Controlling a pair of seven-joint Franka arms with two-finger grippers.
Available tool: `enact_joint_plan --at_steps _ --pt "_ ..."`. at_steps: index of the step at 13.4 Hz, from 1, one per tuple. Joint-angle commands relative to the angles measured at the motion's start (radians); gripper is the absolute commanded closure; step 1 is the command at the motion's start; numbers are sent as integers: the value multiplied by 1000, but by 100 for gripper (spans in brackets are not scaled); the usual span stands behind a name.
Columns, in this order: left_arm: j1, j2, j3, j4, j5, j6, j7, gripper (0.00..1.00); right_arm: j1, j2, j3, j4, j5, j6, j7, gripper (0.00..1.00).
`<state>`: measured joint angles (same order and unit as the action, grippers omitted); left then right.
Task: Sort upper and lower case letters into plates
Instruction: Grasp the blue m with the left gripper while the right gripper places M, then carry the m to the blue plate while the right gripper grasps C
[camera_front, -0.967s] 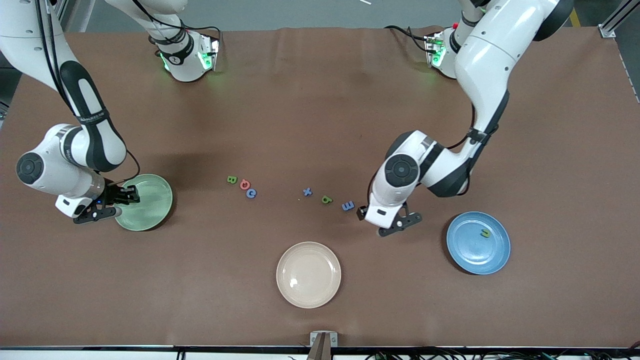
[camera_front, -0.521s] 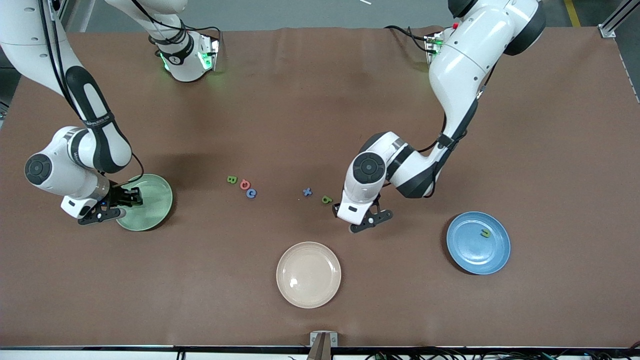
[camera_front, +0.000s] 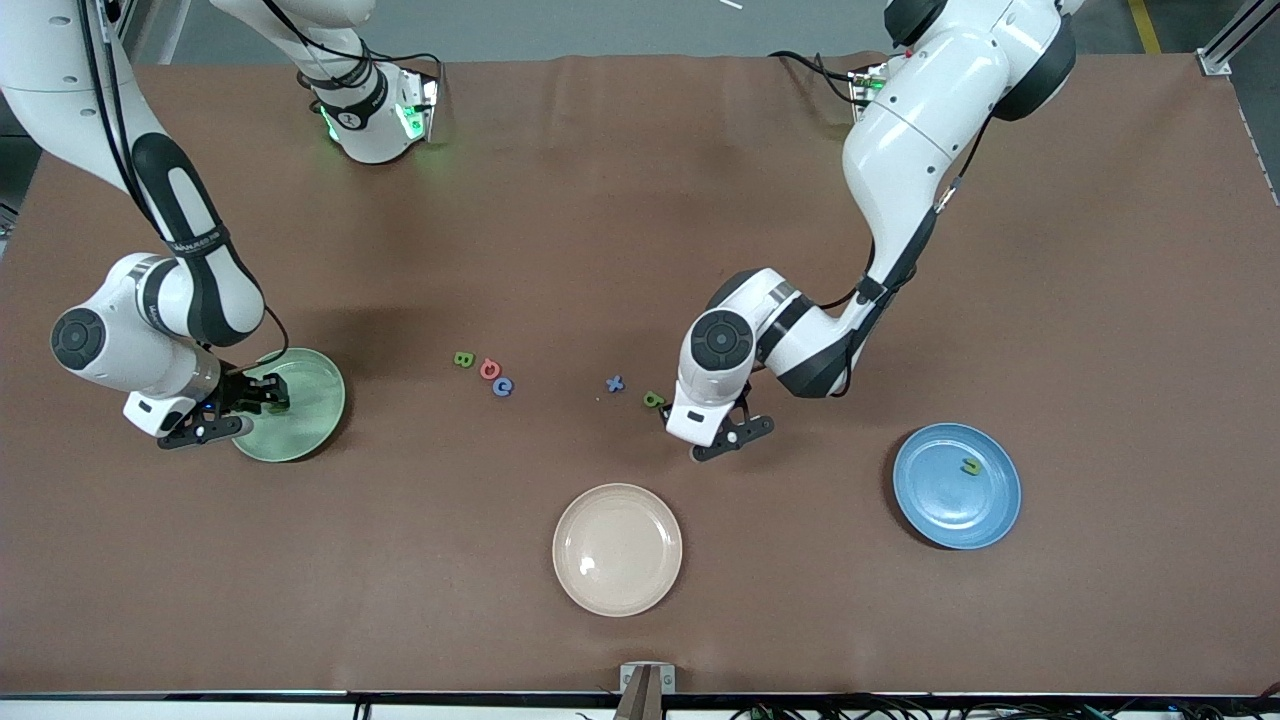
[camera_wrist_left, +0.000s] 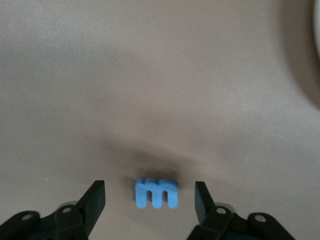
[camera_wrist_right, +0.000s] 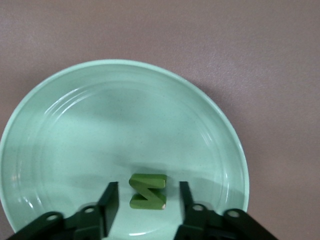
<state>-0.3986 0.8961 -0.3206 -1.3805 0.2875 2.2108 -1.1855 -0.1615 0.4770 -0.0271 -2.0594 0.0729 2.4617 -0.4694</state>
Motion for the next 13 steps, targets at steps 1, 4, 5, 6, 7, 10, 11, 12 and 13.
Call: enact_joint_plan --at_steps 1,4,5,6,7,10,11,12,13 --pt "-28 24 12 32 19 -16 -31 24 16 -63 6 -4 4 -88 9 0" --pt "-31 32 12 34 19 -14 -43 24 103 -110 7 28 4 -208 179 0" --pt "-34 32 12 34 19 -14 -45 25 143 -118 7 31 4 -222 246 0" --pt "-34 32 12 32 19 -14 -49 27 173 -123 9 31 5 -230 293 0" --pt "-33 32 12 31 21 -14 -51 31 210 -123 10 33 10 -236 346 0" --pt "-29 32 12 29 19 -14 -52 62 322 -118 12 33 16 -233 497 0" --pt "-25 30 12 29 18 -14 -54 74 367 -117 12 36 18 -231 540 0" --pt "-25 30 12 29 19 -14 -54 84 407 -112 12 47 19 -231 584 0" --pt "-20 24 12 29 24 -16 -52 94 454 -109 12 62 19 -224 632 0"
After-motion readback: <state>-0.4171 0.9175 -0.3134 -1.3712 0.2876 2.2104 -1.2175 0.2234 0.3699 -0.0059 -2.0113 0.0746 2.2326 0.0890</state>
